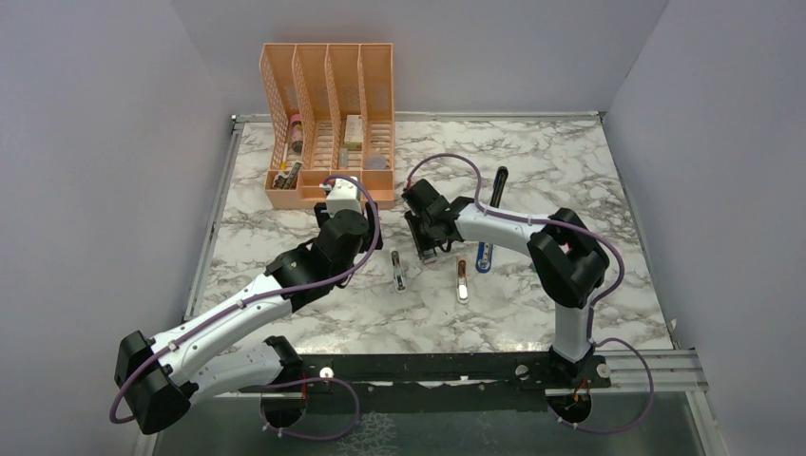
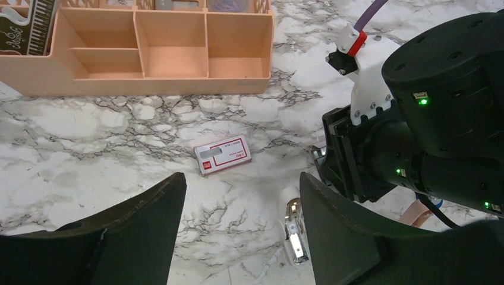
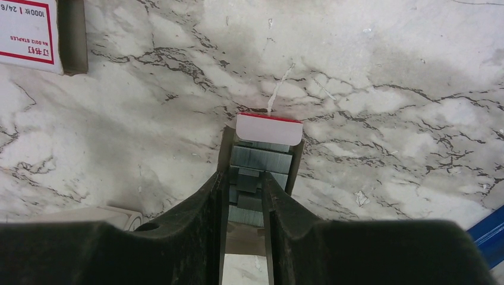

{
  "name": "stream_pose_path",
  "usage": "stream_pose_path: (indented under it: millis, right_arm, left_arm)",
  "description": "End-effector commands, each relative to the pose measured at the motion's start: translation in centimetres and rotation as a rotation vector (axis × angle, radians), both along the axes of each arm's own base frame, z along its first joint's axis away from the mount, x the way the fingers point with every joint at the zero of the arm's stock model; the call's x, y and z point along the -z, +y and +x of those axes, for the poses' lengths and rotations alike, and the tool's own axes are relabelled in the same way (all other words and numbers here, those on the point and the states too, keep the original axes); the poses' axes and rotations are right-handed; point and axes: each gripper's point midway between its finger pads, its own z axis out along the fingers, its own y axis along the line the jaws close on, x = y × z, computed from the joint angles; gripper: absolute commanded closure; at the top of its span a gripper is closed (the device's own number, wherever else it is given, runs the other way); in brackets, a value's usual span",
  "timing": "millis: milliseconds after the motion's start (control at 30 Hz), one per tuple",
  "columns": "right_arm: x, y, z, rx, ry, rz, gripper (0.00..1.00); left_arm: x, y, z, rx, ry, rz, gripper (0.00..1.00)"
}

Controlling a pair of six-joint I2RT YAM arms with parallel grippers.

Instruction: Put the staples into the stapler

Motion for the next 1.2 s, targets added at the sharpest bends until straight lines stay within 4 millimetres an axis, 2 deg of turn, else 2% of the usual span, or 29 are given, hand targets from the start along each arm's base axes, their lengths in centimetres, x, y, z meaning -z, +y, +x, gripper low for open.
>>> stream_pose_path:
  millis: [0, 333, 733, 1000, 1167]
  right_arm:
    - [0.4, 0.2, 0.2, 0.008, -0.004, -0.027, 0.69]
    - [0.2, -0.4, 0.4, 0.051, -0.024, -0.054, 0.78]
    - [-3.8, 0.0, -0.1, 0.025, -0.066, 0.035, 0.78]
    - [-4.1, 0.0, -2.9, -0.055, -0.003, 0.078, 0.78]
    - [-3.8, -0.2, -6.4, -0.143, 0.051, 0.074, 0.77]
  left_arm:
    - [-0.5, -0.1, 0.1, 0.001, -0.016, -0.023, 0.29]
    - [-0.5, 0.0, 0.1, -0.002, -0.017, -0.024, 0.29]
    - [-0.6, 0.0, 0.1, -0.003, -0.018, -0.030, 0.29]
    - [-0.6, 0.0, 0.1, -0.001, -0.016, -0.030, 0.29]
    - [-0.9, 0.1, 0.1, -0.005, -0.025, -0.037, 0.29]
